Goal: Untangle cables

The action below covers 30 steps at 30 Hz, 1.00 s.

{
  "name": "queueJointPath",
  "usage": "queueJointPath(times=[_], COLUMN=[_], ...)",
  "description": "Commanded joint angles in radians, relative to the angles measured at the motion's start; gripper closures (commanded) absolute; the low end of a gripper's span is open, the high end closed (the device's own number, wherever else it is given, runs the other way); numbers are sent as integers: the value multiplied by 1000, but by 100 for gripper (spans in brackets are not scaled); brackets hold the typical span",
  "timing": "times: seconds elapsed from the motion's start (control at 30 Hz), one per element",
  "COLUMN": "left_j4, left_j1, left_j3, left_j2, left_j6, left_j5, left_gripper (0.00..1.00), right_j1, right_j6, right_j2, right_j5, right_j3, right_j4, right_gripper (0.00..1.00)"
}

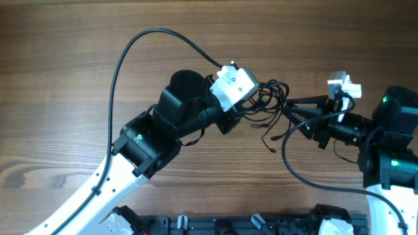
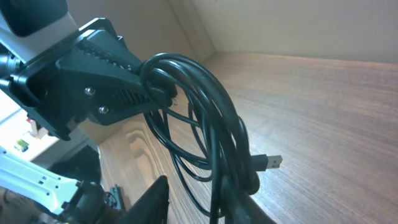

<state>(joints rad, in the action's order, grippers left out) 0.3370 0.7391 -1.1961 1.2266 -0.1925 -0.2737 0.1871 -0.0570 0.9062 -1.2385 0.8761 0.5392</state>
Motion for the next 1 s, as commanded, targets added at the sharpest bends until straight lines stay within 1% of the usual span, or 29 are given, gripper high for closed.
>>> queueJointPath(times=[0.0, 0.3, 0.33, 0.37, 0.43, 0.6, 0.67, 0.73, 0.83, 0.9, 0.93, 0.97], left_j4=[-7, -2, -2, -2, 5, 35, 35, 40, 76, 103, 111, 127], left_j1=[-2, -2, -2, -2, -2, -2, -2, -2, -2, -2, -2, -2], left_j3=[-6, -6, -6, -6, -6, -6, -6, -6, -6, -6, -6, -6], left_j2=[-1, -1, -1, -1, -1, -1, -1, -1, -1, -1, -1, -2], left_j6=[25, 25, 25, 25, 25, 25, 25, 25, 23, 7, -18, -71], left_j5=[2, 86, 90, 90, 90, 108, 108, 107, 71, 47, 45, 28], left_gripper=[96, 96, 96, 96, 96, 96, 96, 96, 96, 96, 96, 96], right_j1=[0, 0, 0, 0, 0, 0, 0, 0, 0, 0, 0, 0], right_j6=[-18, -18, -17, -14, -10, 9, 40, 42, 43, 108, 130, 153], right_j2=[5, 5, 5, 5, 5, 5, 5, 5, 5, 5, 5, 5], right_j5=[-28, -18, -8, -8, -8, -6, 27, 53, 76, 128, 151, 177], right_j3=[12, 12, 12, 12, 12, 12, 12, 12, 12, 12, 12, 12], right_j4=[1, 1, 1, 1, 0, -1, -1, -4, -33, -103, -129, -169], right_gripper=[95, 95, 82, 63, 46, 45, 44, 44, 42, 41, 40, 38])
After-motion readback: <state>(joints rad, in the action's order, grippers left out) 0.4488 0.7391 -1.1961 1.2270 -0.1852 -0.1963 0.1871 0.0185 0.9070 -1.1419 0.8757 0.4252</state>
